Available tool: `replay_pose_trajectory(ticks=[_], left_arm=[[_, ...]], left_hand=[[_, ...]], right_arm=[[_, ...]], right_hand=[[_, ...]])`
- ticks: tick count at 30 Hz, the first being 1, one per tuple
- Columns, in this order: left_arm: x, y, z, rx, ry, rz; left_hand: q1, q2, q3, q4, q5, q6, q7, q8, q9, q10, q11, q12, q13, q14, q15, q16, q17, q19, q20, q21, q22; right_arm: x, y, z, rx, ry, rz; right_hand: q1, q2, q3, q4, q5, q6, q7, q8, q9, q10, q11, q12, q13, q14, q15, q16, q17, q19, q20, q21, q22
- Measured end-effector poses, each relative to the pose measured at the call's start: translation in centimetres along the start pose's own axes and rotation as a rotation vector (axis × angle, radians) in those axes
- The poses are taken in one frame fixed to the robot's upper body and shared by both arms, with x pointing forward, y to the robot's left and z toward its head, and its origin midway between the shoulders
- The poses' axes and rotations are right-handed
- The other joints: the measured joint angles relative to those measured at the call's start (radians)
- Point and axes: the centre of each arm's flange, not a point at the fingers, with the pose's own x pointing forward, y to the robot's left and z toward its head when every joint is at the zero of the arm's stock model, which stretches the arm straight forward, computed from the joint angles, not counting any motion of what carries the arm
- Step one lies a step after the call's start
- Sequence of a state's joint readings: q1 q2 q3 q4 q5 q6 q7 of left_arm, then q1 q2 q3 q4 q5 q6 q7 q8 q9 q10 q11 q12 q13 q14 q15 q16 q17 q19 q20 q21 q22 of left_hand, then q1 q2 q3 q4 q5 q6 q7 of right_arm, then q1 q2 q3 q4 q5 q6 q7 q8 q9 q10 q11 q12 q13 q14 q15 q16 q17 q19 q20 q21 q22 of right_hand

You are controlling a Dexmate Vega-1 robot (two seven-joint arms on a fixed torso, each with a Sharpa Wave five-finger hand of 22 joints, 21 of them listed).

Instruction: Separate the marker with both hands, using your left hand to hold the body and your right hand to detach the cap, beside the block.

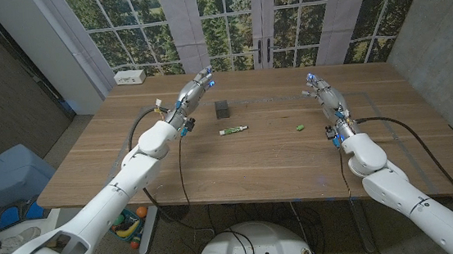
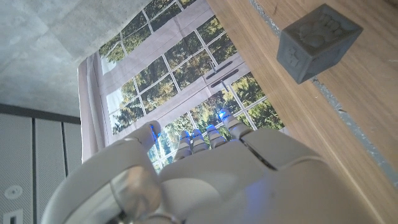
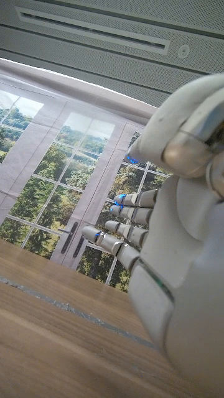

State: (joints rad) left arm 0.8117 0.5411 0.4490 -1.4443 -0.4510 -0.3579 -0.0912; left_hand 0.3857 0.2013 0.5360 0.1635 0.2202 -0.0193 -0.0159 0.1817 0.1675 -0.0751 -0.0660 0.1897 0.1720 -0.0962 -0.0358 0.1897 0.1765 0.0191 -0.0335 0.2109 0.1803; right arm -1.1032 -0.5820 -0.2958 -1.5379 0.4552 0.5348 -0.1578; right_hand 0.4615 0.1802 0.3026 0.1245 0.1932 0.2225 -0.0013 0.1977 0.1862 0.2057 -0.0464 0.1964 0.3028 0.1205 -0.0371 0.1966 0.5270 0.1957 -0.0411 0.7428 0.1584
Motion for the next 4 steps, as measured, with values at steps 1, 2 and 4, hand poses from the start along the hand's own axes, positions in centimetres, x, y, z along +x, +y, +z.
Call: replay_pose_trajectory(ticks=[1, 2, 4], left_arm=[[-0.30, 0.46, -0.19, -0.039, -0.009, 0.006], [-0.34, 0.51, -0.21, -0.044, -0.010, 0.007], [-0.75, 1.10, -0.62, -0.077, -0.013, 0.019]], left_hand=[[0.000, 0.000, 0.001, -0.001, 0.000, 0.000, 0.000, 0.000, 0.000, 0.000, 0.000, 0.000, 0.000, 0.000, 0.000, 0.000, 0.000, 0.002, 0.002, 0.000, -0.002], [-0.004, 0.004, 0.004, 0.002, 0.000, 0.000, 0.000, 0.000, 0.000, 0.000, 0.000, 0.000, 0.000, 0.000, 0.000, 0.000, 0.000, 0.003, 0.003, 0.000, -0.004], [-0.008, 0.000, 0.005, 0.003, 0.000, 0.000, 0.000, 0.000, 0.000, 0.000, 0.000, 0.000, 0.000, 0.002, 0.002, 0.000, 0.000, 0.003, 0.003, 0.000, -0.004]], right_arm=[[-0.28, -0.10, 0.06, 0.009, -0.005, -0.018], [-0.42, -0.14, 0.07, 0.012, -0.006, -0.024], [-0.89, -0.41, 0.20, 0.017, -0.010, -0.056]], right_hand=[[-0.003, -0.002, 0.000, 0.000, 0.000, 0.006, -0.001, 0.003, 0.000, 0.003, 0.003, 0.000, -0.001, 0.002, 0.001, 0.000, -0.003, 0.005, 0.002, 0.000, 0.000], [-0.003, -0.002, 0.000, 0.000, 0.000, 0.006, -0.001, 0.003, 0.000, 0.009, 0.002, 0.000, -0.002, 0.005, -0.002, 0.000, -0.005, 0.008, 0.005, 0.000, 0.000], [-0.015, -0.001, 0.004, 0.004, 0.000, 0.006, -0.001, 0.003, 0.000, 0.011, 0.000, 0.000, -0.006, 0.009, 0.001, 0.000, -0.008, 0.012, 0.002, 0.000, 0.000]])
